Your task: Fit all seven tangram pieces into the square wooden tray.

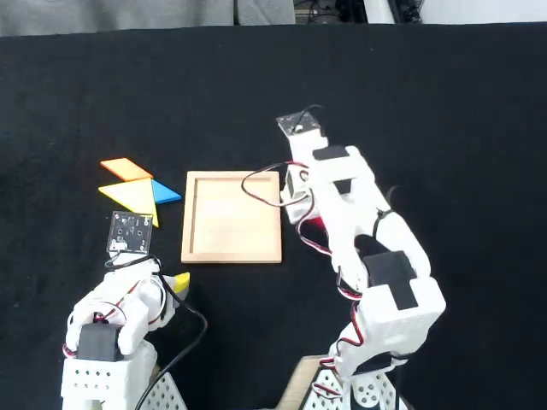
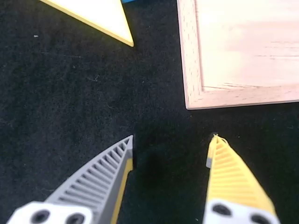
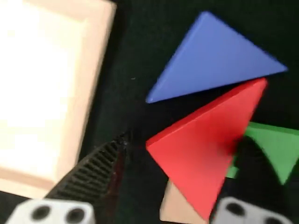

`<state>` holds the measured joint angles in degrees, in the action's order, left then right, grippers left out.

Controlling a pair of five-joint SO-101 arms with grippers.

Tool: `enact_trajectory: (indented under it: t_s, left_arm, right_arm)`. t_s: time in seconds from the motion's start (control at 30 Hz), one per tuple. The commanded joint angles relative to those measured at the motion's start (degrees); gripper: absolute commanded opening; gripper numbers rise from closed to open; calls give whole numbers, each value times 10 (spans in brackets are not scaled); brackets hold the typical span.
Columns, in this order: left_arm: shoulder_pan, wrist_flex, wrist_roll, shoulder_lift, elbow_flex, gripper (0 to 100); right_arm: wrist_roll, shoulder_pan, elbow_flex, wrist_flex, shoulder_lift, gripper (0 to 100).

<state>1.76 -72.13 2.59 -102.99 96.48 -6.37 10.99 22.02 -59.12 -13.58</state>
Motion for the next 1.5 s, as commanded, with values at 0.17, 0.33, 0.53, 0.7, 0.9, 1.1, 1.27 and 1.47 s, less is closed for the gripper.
enact_trajectory:
  t_s: [0.17,0.33,0.53,0.7,0.9,1.1,1.27,1.47]
  left_arm:
    - [7,-1,-2,-4,9,264]
    - [7,-1,-2,-4,9,264]
    - [7,-1,-2,-4,9,264]
    - [7,-1,-2,-4,9,264]
    - [7,-1,-3,-4,9,264]
    - [5,-1,-5,-4,9,264]
    - [3,-1,-5,-4,9,264]
    - [3,-1,-5,-4,9,264]
  right_arm:
    - [5,8,-21,-11,-2,304]
    - [0,10,-20,-29,3,357]
    - [-70,11,-2,-62,60,358]
    - [-108,11,48,-26,86,358]
    - [-222,25,46,-29,87,358]
    - [-268,36,48,-32,86,358]
    - [-300,35,50,-58,86,358]
    - [-306,5,51,-61,86,358]
